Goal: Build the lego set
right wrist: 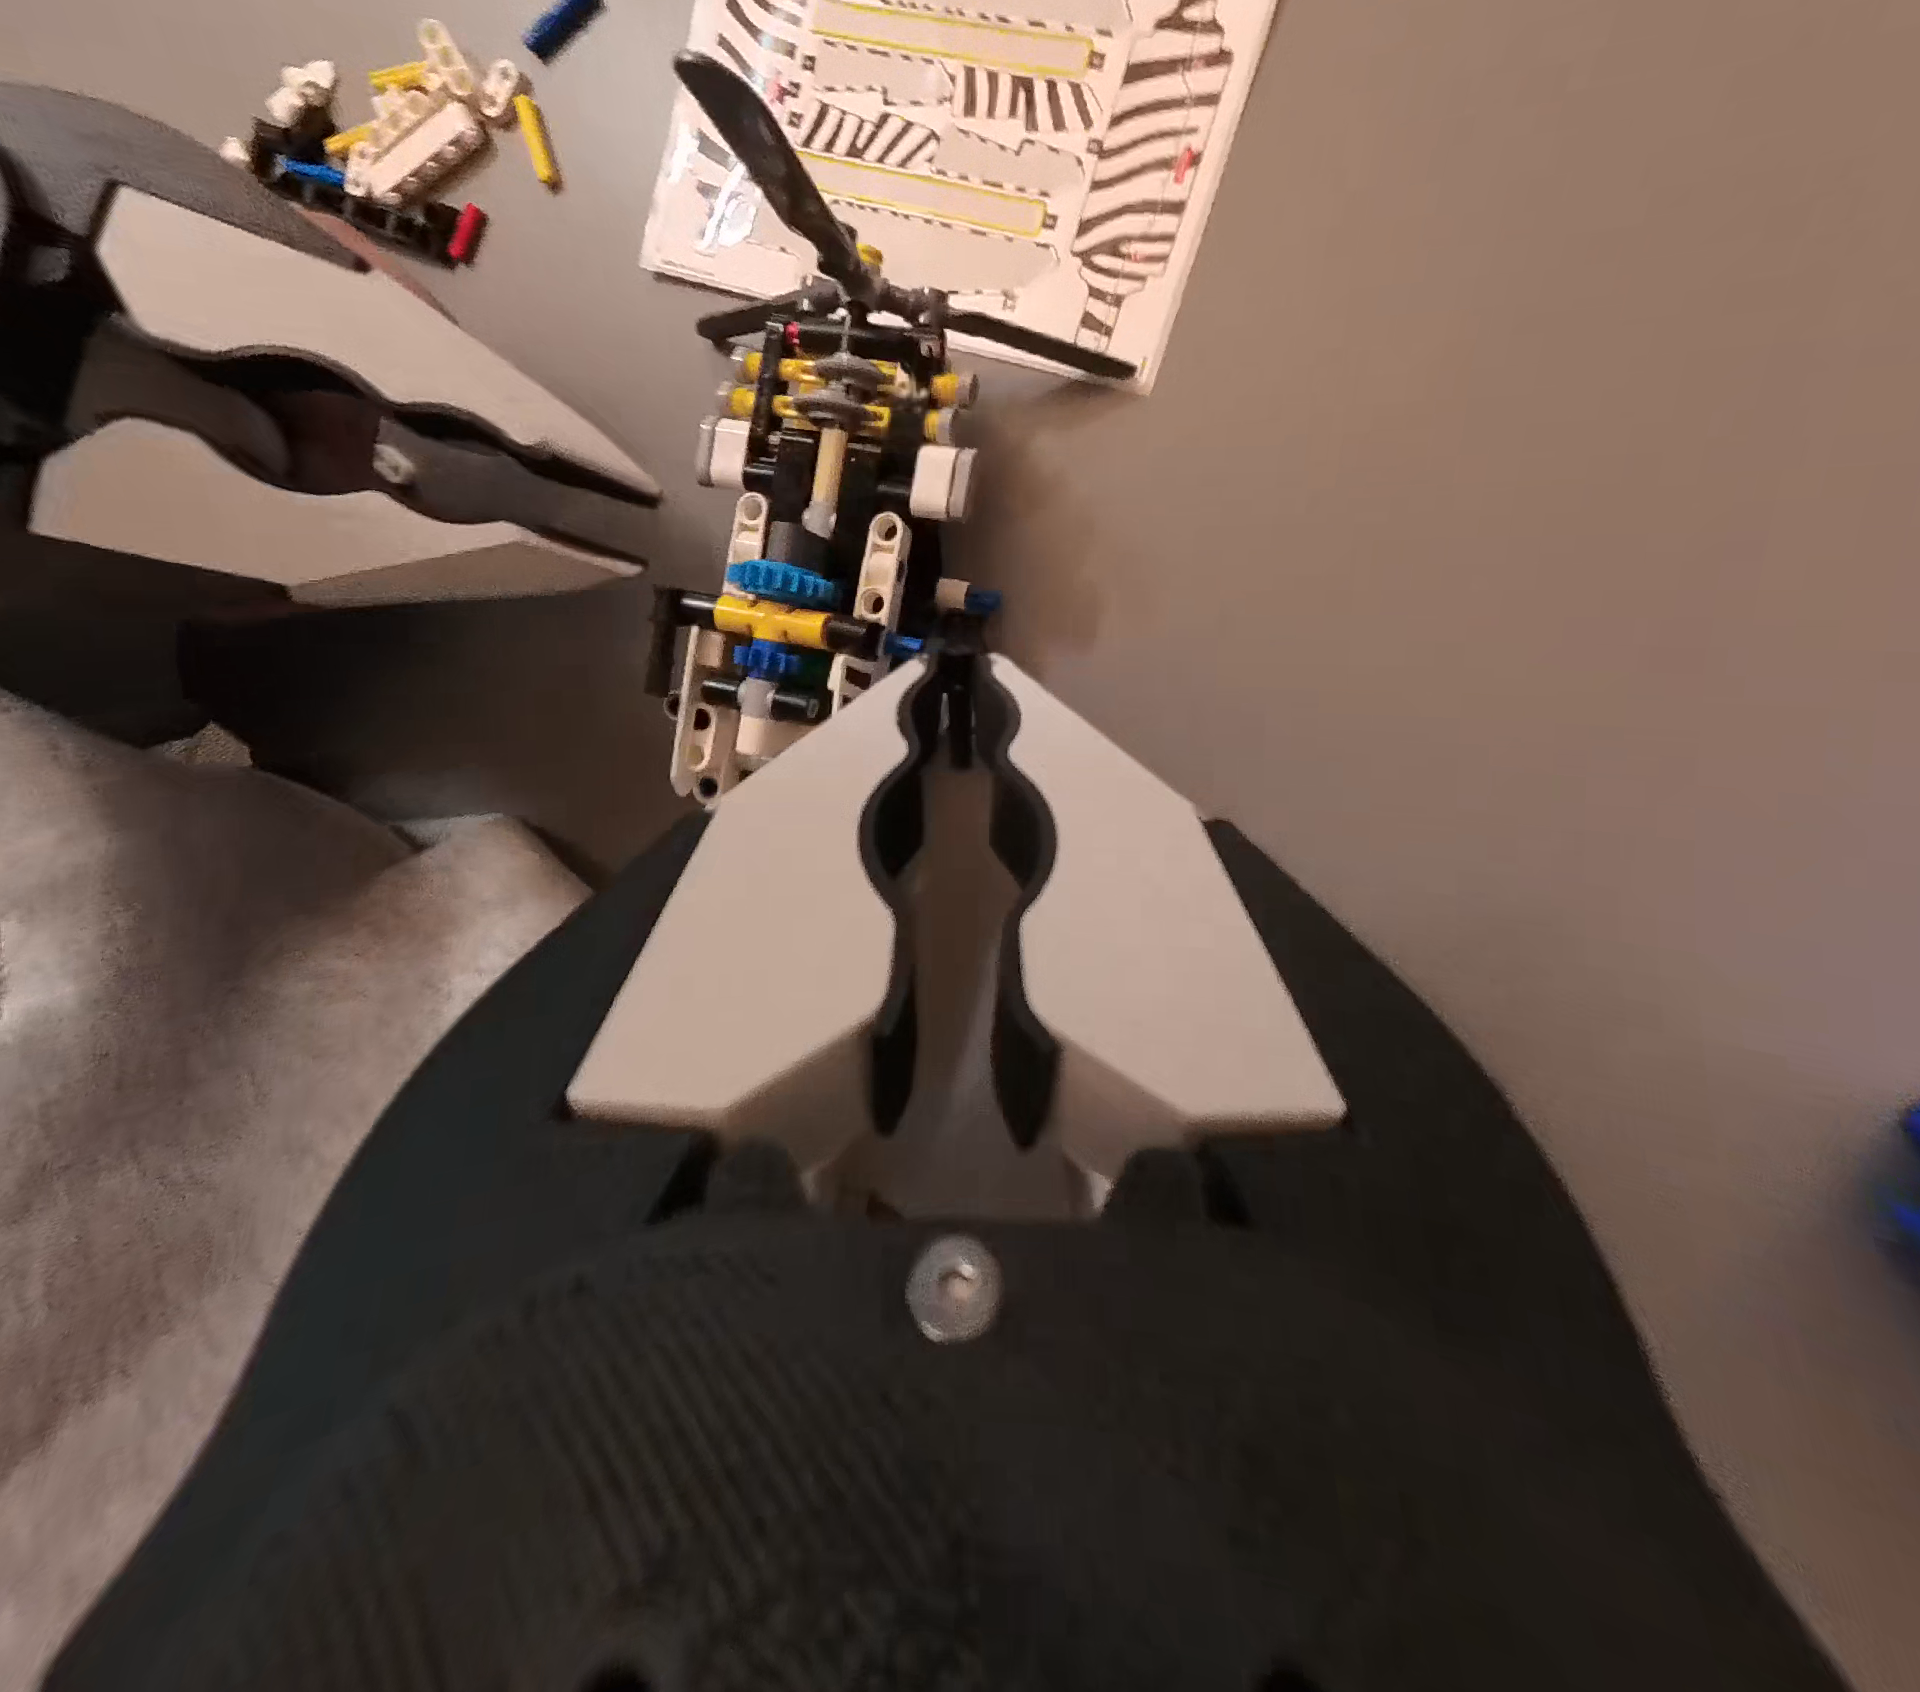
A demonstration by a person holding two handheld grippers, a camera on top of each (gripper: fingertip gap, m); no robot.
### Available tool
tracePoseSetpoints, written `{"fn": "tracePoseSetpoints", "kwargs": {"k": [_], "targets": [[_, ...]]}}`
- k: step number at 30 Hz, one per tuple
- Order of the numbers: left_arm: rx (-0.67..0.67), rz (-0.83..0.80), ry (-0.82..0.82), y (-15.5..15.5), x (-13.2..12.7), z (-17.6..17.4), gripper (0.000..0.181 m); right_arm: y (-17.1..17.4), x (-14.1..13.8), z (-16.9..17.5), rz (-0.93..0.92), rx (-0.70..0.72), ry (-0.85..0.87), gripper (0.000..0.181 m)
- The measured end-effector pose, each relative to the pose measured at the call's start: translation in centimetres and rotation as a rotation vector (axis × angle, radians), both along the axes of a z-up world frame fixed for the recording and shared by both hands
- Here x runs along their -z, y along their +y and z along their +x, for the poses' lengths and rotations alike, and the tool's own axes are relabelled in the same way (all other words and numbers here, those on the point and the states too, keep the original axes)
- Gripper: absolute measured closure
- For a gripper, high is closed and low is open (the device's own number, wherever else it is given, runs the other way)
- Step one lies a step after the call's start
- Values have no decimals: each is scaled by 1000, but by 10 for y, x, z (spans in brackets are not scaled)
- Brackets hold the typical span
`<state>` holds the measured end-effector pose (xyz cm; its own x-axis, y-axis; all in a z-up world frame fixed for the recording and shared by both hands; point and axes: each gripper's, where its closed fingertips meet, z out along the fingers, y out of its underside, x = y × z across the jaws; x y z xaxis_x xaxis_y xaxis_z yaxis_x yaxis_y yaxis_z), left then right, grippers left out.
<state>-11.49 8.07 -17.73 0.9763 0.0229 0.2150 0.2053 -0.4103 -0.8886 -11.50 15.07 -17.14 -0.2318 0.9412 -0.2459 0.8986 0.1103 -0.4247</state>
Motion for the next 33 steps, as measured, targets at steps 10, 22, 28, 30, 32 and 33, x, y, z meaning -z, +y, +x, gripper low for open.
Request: {"fn": "tracePoseSetpoints", "kwargs": {"k": [10, 22, 28, 30, 32, 33], "targets": [[100, -43, -115, 7, 8, 14, 170, -7, 2, -1, 7, 108, -85, 178], [111, -19, -263, 14, 7, 17, 171, -12, 5, 0, 13, 110, -125, 178], [105, -34, -272, 15, 10, 17, 170, -16, 4, 2, -29, 85, -139, 178], [104, -39, -272, 15, 11, 17, 170, -16, 4, 2, -49, 76, -138, 178], [104, -43, -268, 16, 11, 17, 169, -16, 3, 1, -78, 69, -140, 178], [103, -45, -268, 16, 12, 17, 168, -15, 3, 1, -96, 66, -144, 178]]}}
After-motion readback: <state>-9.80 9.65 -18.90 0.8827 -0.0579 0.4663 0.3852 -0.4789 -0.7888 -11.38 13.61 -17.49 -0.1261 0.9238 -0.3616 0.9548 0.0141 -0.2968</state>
